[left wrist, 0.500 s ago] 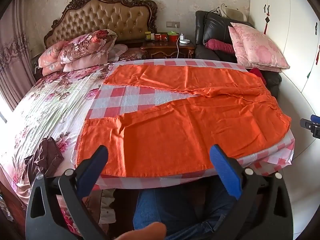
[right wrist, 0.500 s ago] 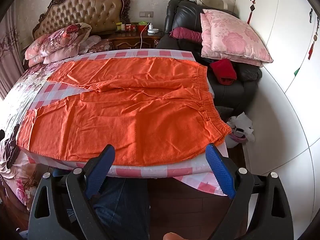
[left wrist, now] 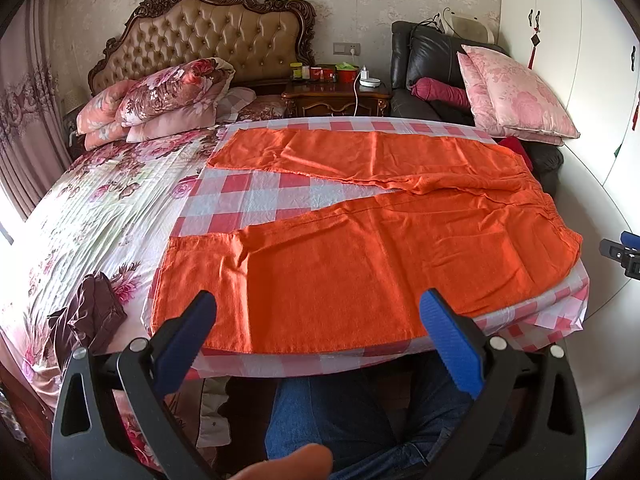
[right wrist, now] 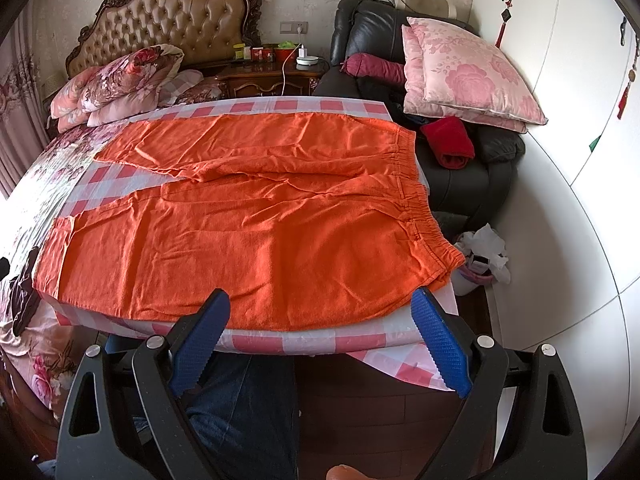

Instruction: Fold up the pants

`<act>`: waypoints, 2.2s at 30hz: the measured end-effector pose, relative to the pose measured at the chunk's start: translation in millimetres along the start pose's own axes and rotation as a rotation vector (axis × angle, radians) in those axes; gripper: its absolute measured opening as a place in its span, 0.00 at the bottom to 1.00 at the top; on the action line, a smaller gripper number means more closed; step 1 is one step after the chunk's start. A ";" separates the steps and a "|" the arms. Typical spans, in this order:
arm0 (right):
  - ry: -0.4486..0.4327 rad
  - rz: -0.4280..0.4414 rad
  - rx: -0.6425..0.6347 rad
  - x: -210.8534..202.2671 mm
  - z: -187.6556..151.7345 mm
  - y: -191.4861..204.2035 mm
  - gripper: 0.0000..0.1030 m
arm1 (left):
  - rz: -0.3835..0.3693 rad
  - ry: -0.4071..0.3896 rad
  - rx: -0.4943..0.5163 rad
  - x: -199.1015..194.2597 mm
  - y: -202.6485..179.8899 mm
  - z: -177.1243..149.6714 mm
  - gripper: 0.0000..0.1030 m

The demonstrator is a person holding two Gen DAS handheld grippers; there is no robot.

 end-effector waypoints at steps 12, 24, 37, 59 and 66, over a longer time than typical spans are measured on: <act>0.001 0.001 0.000 1.5 -0.8 0.6 0.86 | -0.003 0.001 0.000 2.9 -2.8 -2.8 0.99; 0.002 0.001 0.000 2.0 -1.3 1.1 0.86 | -0.003 0.004 -0.003 6.2 -4.6 -6.7 0.99; 0.004 0.001 -0.001 2.2 -1.7 1.2 0.86 | -0.005 0.007 -0.007 7.1 -1.9 -9.8 0.99; -0.009 0.010 0.002 2.1 -3.8 6.0 0.86 | -0.006 0.011 -0.019 11.0 0.7 -10.7 0.99; -0.176 0.005 0.028 15.1 -13.7 -0.6 0.87 | -0.025 -0.089 -0.059 22.0 4.3 -12.5 0.99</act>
Point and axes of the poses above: each gripper's, at about its wrist camera, not at the fingertips, and x roughly the way its jaws point, y to its left, z to its top, the point moved 4 cm from there along x, roughly the way its jaws point, and after that the axes turned 7 degrees about z, right-handed, at the moved point
